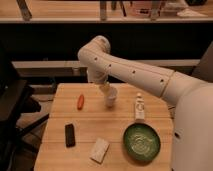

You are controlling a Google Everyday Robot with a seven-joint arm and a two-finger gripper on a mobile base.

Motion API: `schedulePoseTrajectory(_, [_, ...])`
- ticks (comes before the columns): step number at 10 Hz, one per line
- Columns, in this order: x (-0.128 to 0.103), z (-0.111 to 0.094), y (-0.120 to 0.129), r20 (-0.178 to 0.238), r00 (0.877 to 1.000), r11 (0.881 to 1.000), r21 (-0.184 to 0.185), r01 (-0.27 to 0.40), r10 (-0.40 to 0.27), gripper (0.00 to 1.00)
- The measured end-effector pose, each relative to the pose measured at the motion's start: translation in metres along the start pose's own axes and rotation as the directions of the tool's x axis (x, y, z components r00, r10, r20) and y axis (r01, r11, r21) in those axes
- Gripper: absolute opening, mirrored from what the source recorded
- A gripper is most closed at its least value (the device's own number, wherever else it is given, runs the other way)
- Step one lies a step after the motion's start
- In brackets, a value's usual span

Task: Drag the pepper across the table

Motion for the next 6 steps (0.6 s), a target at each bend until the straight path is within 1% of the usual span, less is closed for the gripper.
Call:
schedulePoseTrajectory(2, [0.000,0.002,-0.006,0.012,0.999,0.999,0.007,0.033,-0.033,0.80])
schedulePoseTrajectory(6, [-0.003,0.006,-0.014,0.028,0.998,0.998,0.019,0.064,-0.064,0.80])
